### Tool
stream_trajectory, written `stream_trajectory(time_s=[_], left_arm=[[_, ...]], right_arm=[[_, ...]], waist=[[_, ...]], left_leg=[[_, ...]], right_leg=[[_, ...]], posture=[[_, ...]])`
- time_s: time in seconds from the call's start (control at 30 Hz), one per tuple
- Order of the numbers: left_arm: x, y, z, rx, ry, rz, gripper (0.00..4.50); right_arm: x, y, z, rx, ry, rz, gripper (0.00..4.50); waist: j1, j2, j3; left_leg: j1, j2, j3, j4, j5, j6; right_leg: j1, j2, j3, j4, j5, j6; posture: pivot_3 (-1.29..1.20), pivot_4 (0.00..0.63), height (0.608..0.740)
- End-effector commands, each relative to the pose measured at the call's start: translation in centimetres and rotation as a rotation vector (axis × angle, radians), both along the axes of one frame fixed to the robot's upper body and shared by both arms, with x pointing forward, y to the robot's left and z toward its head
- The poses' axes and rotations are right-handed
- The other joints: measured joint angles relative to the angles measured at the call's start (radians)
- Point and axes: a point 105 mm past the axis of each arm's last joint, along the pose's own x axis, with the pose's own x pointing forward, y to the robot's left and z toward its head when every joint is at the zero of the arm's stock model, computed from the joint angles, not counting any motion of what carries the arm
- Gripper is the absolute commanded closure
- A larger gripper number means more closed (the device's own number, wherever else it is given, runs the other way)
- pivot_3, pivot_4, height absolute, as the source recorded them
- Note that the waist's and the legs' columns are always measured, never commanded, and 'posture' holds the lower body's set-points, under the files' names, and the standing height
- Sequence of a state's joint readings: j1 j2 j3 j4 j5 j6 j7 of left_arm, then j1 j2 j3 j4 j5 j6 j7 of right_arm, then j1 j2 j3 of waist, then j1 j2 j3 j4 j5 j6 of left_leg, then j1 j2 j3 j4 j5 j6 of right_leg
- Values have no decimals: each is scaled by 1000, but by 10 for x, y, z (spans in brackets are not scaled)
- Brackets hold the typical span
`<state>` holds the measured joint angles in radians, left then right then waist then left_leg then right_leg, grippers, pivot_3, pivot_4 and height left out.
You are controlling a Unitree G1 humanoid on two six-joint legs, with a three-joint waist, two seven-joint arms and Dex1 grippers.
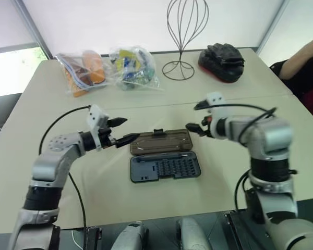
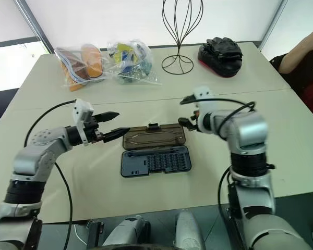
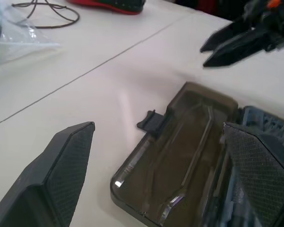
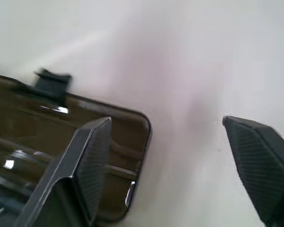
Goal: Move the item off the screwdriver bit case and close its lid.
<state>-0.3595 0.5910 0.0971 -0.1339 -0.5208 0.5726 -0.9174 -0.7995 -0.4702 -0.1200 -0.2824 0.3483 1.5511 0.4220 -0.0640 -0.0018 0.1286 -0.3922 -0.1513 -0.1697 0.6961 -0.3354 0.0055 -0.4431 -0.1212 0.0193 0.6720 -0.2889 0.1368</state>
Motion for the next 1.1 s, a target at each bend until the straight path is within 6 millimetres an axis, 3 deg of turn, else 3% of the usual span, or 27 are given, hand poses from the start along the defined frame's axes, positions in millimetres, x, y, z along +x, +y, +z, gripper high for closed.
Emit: stream_trajectory(time_s=[0.03,0.13,0.27,0.37,0.6,0.77,0.9,1.1], left_arm=[[-21,-4,12,25,-9,-87,0],[-49,-12,-8,160,44,-215,877],[-67,-20,-28,244,63,-303,2905],[-67,-27,-35,275,38,-340,4372],[-60,-35,-48,306,4,-378,4482],[-67,-42,-77,397,-9,-477,4482],[-69,-30,-109,582,-36,-530,4482],[-63,-37,-105,516,-41,-502,4482]], right_arm=[[-10,2,36,10,-126,94,508],[-6,-3,38,-32,-166,89,468],[2,-3,29,-37,-174,84,468],[7,-4,23,-28,-171,92,468],[14,-3,16,-47,-171,118,468],[18,0,5,-52,-150,132,468],[22,1,-7,-105,-127,161,468],[34,5,-22,-262,-103,289,468]], waist=[[1,0,0],[-1,0,0],[12,0,0],[28,1,0],[33,0,0],[31,0,0],[35,1,0],[45,2,-1]], left_leg=[[0,0,0,0,0,0],[1,0,1,-1,0,0],[1,0,2,-1,0,0],[1,0,3,0,0,0],[1,0,3,0,0,0],[1,0,3,0,0,0],[2,0,2,0,0,0],[6,0,3,0,0,1]], right_leg=[[0,0,0,-1,0,0],[1,0,0,-2,0,0],[1,0,1,-5,0,0],[2,0,1,-6,0,0],[3,0,0,-6,0,0],[3,0,0,-6,0,0],[4,0,0,-6,0,0],[8,0,0,-7,0,0]], posture=[[0,150,740],[0,150,740],[0,150,740],[0,150,740],[0,150,740],[0,150,740],[0,150,740],[0,150,740]])
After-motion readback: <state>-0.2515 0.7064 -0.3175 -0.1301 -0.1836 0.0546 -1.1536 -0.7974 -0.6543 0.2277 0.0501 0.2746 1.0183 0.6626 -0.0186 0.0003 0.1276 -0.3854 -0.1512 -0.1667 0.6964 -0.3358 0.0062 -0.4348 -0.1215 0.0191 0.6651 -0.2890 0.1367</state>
